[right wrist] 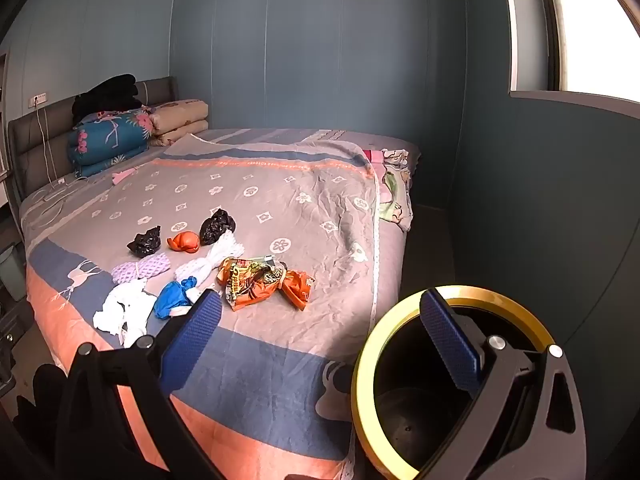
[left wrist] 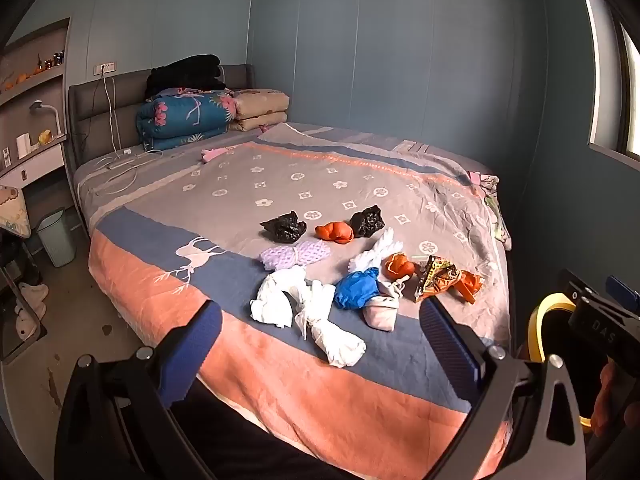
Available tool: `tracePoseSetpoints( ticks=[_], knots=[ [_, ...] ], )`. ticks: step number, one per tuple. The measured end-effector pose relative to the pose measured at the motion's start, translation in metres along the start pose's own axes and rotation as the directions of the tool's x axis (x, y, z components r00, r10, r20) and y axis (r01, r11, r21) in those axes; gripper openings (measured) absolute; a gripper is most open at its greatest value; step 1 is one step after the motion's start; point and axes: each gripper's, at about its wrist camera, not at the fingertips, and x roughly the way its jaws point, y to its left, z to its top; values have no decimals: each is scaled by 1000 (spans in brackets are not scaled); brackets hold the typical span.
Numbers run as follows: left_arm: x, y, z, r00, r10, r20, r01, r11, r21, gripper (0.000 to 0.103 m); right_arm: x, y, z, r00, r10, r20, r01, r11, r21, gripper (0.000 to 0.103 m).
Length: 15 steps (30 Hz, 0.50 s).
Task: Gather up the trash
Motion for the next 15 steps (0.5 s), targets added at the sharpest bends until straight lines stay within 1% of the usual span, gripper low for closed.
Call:
tracePoseSetpoints(
  ticks=[7,8,15],
  knots=[
    [-1,1,0,1000,-6,-10,6,1000,-13,95,-5,-3,1,1000,1,-2,-1,1000,6,95],
    [-1,1,0,1000,-5,-11,5,1000,-13,95,1,0,0,1000,2,-9,-1,1000,2,95],
    [-1,0,0,1000,-3,-13,2,1000,-9,95,2,0,2,1000,-1,-14,1,1000,2,95]
  ],
)
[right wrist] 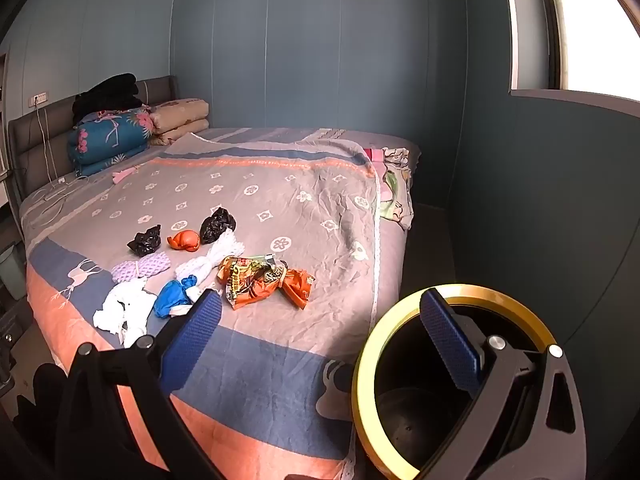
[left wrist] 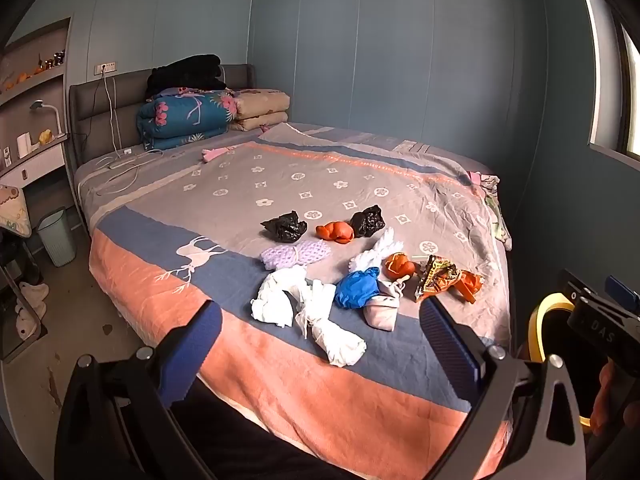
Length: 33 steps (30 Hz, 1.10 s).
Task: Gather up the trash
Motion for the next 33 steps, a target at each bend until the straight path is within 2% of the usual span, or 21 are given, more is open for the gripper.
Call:
tracePoseSetpoints(
  ticks=[33],
  knots=[
    [0,1,0,1000,0,-4,0,1000,-1,96,0,4,-5,1000,4,0,-4,1000,-8,96]
  ],
)
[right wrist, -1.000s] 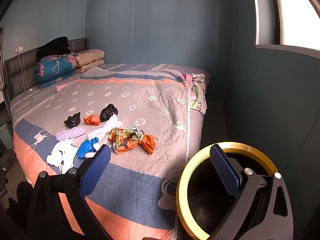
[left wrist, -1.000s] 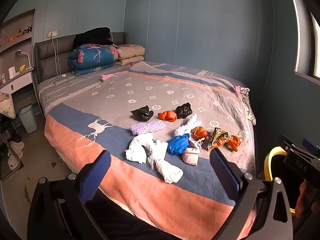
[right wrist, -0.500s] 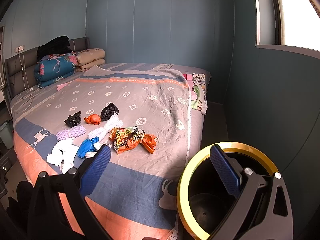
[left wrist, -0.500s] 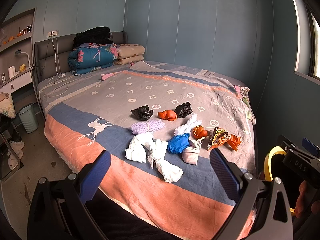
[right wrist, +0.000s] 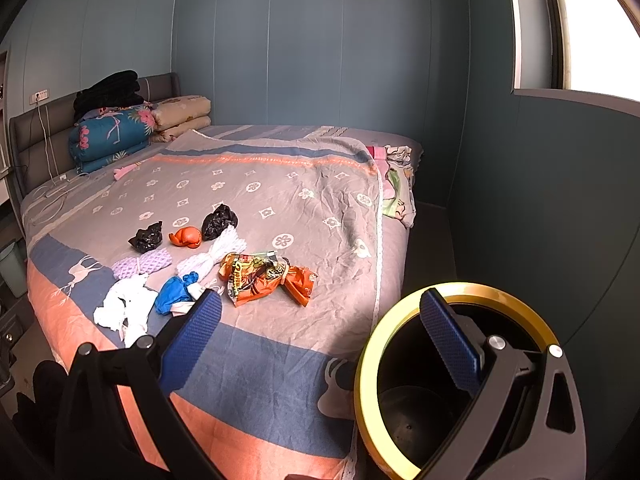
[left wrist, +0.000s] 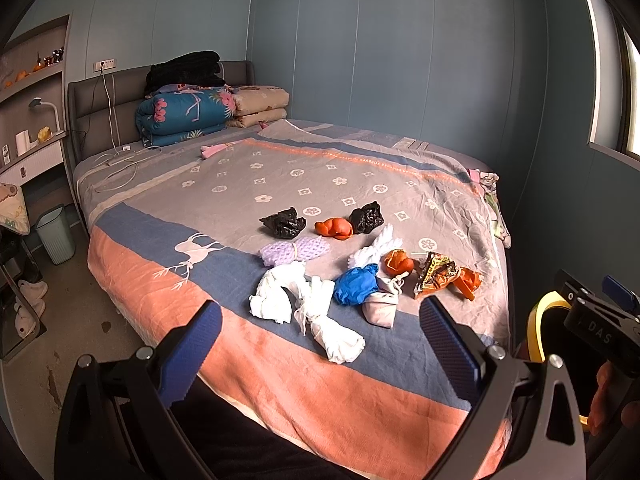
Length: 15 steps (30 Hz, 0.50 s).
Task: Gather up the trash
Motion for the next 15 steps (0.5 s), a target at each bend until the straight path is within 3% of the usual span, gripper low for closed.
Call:
tracePoseSetpoints(
  ticks=[15],
  knots=[
    [1,-4,-4,1000,-2,-6,2,1000,-1,95,0,0,-1,1000,7,-7,-7,1000,-2,96]
  ],
)
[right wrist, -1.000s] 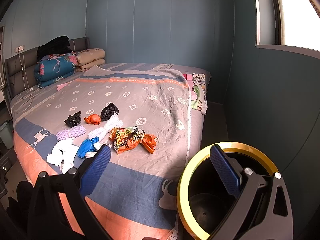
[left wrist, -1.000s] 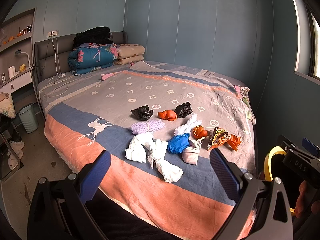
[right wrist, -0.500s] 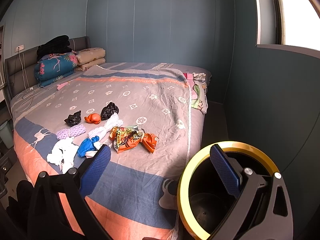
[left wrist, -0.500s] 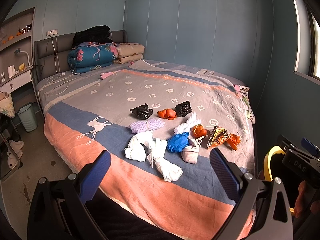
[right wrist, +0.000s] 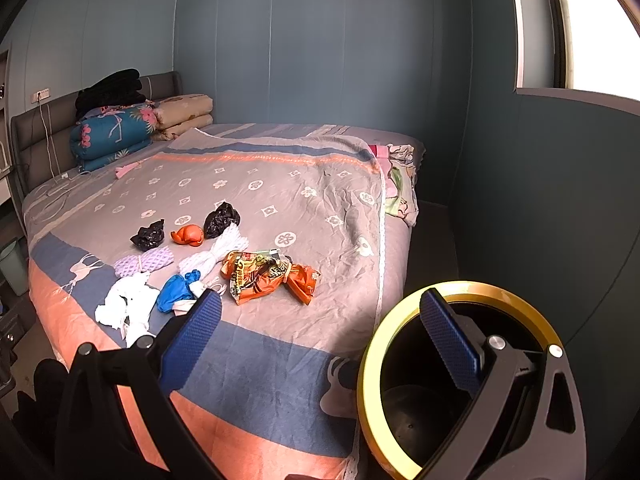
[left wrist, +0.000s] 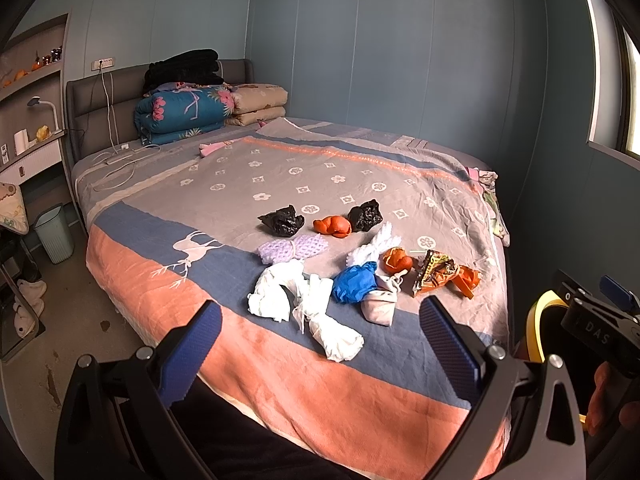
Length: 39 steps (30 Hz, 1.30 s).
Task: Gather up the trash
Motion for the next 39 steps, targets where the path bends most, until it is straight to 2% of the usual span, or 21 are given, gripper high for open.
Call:
tracePoseSetpoints(
  ticks=[23,33,39],
  knots=[
    [3,-5,-5,1000,-8,-10,8,1000,1,95,1,1,-2,1000,1,-3,-1,1000,0,95],
    [11,1,-2,999,-25,-45,24,1000,-20,95,18,4,0,1000,9,-18,-9,1000,-14,96],
    [32,19,9,995,-56,-88,51,997,-56,95,37,7,12,999,-3,33,5,998,-60,95]
  ],
)
